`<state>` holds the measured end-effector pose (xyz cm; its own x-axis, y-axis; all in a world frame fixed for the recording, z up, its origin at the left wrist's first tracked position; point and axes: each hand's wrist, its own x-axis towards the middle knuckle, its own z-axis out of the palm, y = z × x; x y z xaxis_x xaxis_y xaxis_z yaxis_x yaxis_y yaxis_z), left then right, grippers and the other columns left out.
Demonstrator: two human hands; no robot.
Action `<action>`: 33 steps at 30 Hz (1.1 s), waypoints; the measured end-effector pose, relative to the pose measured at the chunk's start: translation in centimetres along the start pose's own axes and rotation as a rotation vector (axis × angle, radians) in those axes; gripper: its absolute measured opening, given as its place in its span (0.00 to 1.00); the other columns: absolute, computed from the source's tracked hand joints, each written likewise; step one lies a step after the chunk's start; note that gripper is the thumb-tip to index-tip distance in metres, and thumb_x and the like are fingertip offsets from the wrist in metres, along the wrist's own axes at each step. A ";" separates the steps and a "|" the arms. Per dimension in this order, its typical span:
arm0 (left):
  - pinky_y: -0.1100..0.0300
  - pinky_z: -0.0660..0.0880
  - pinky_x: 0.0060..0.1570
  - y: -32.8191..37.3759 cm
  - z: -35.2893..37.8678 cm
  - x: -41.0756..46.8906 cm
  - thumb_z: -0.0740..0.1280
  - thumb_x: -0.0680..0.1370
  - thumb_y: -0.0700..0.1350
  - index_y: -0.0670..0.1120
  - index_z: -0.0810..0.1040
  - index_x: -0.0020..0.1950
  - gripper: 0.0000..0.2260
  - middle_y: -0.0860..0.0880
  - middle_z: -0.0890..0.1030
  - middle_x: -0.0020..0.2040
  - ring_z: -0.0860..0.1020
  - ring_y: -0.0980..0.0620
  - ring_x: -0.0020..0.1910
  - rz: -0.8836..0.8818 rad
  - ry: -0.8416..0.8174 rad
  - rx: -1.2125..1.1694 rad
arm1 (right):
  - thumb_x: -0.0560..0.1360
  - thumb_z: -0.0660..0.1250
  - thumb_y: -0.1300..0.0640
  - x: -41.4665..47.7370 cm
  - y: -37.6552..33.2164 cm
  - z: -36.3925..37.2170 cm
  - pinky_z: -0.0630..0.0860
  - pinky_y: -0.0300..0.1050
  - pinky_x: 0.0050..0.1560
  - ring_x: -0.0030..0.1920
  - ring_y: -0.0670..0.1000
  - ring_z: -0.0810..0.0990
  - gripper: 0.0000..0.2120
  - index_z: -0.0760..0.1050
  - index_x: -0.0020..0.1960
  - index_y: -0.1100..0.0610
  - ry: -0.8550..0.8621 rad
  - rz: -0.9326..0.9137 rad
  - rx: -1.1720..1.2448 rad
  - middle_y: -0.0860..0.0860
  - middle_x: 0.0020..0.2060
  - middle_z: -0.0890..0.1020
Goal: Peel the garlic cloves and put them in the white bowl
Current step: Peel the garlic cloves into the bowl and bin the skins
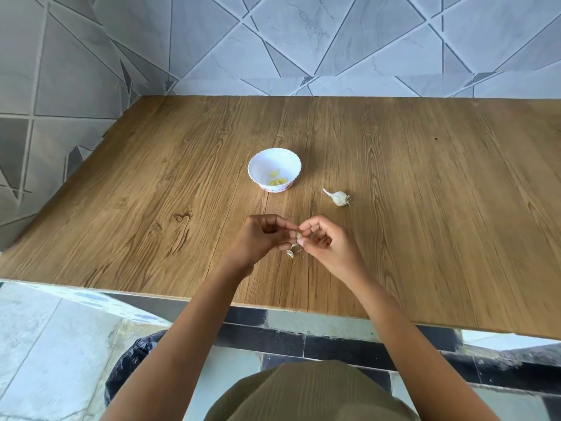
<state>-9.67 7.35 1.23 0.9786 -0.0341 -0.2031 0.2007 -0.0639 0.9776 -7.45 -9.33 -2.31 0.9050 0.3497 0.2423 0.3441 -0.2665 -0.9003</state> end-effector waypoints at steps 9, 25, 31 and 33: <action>0.65 0.80 0.40 -0.2 0.0 0.1 0.68 0.74 0.34 0.40 0.80 0.47 0.03 0.46 0.83 0.38 0.83 0.54 0.38 -0.127 0.032 -0.198 | 0.70 0.72 0.66 -0.2 0.0 0.3 0.67 0.28 0.35 0.33 0.39 0.74 0.06 0.77 0.41 0.57 0.036 -0.038 0.024 0.42 0.33 0.77; 0.66 0.79 0.37 0.3 -0.1 0.4 0.69 0.74 0.36 0.42 0.81 0.44 0.02 0.46 0.84 0.38 0.83 0.54 0.37 -0.169 0.027 -0.185 | 0.70 0.73 0.63 0.4 0.4 0.4 0.68 0.29 0.36 0.36 0.39 0.75 0.11 0.76 0.50 0.55 -0.018 -0.011 0.032 0.44 0.39 0.78; 0.66 0.79 0.37 0.2 -0.1 0.5 0.69 0.74 0.36 0.41 0.81 0.44 0.02 0.44 0.84 0.38 0.82 0.53 0.37 -0.189 0.046 -0.186 | 0.70 0.72 0.64 0.3 0.4 0.4 0.67 0.29 0.34 0.34 0.38 0.75 0.07 0.77 0.46 0.58 -0.008 -0.016 0.032 0.44 0.38 0.78; 0.66 0.79 0.37 0.2 -0.1 0.6 0.69 0.74 0.36 0.41 0.81 0.44 0.02 0.45 0.84 0.38 0.82 0.54 0.36 -0.186 0.049 -0.188 | 0.70 0.73 0.64 0.3 0.5 0.4 0.68 0.29 0.34 0.34 0.39 0.75 0.07 0.77 0.45 0.58 0.011 -0.032 0.012 0.43 0.37 0.78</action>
<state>-9.09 7.41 1.31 0.9243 0.0101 -0.3815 0.3776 0.1217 0.9180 -7.11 -9.02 -2.87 0.8962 0.3478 0.2755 0.3704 -0.2447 -0.8960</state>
